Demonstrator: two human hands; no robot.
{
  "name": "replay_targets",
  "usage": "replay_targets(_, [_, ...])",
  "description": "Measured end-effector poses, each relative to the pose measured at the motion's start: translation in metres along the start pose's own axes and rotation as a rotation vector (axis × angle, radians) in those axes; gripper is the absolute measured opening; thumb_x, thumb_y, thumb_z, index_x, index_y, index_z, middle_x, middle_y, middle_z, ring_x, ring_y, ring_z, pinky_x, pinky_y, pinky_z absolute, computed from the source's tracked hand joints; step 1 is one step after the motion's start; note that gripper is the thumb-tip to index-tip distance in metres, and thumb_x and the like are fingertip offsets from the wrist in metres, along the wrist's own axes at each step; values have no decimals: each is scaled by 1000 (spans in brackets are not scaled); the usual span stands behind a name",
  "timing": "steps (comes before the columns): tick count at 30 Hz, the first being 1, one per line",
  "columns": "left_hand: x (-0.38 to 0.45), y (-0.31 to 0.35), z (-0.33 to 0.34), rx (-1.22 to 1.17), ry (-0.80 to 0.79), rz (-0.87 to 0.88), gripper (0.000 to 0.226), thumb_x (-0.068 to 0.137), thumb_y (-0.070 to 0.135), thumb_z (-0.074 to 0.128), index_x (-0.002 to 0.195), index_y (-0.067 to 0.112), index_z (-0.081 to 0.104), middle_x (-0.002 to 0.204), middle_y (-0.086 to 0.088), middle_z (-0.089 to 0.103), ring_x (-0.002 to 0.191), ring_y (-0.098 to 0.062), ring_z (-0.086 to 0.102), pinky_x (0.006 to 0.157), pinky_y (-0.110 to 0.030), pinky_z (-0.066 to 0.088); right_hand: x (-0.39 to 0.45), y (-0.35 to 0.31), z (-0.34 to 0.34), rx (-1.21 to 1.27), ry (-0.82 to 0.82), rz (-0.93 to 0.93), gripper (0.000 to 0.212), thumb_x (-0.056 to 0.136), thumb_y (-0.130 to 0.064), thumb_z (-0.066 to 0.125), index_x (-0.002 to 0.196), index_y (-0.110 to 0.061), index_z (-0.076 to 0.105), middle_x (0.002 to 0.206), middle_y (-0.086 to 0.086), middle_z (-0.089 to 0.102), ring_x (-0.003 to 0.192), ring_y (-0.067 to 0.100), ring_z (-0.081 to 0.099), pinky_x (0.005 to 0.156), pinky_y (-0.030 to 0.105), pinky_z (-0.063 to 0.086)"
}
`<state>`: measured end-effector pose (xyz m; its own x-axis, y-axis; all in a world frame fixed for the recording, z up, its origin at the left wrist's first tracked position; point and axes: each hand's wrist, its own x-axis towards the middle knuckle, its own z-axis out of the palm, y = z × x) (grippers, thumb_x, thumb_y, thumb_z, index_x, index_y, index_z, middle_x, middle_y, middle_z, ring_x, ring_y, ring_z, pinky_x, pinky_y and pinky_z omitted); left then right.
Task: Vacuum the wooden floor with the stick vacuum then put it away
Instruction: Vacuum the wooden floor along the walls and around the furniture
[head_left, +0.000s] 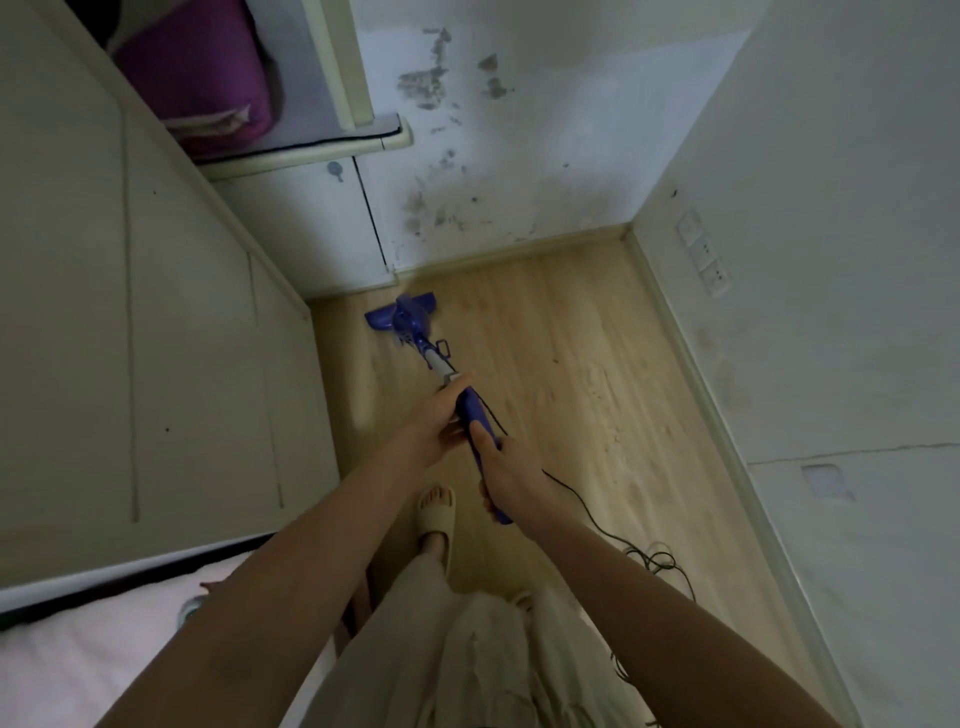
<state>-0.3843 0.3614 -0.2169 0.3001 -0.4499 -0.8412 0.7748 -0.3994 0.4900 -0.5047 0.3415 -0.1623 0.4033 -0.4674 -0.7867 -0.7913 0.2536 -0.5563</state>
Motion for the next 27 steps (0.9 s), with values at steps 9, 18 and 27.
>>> replay_targets(9, [38,43,-31,105,1,93,31,93,32,59,113,11,49,83,-7,60,70,-21,63,67,-34,54,37,-42,27,30,-6,12,43,98,-59,34,86,-19,46,67,2,54,48,13,48,49,26,46])
replay_targets(18, [14,-11,-23,190,30,80,49,94,33,59,134,10,45,124,-18,58,106,-31,61,71,-33,55,14,10,21,6,-65,61,40,100,-55,35,89,-17,45,68,5,55,50,16,51,50,27,46])
replay_targets(27, [-39,-114,3,309,-76,-107,31,95,30,57,118,11,47,114,-11,59,93,-21,61,73,-32,53,-40,121,-11,-6,-247,210,47,102,-52,34,121,-10,41,78,11,57,58,19,55,54,30,50])
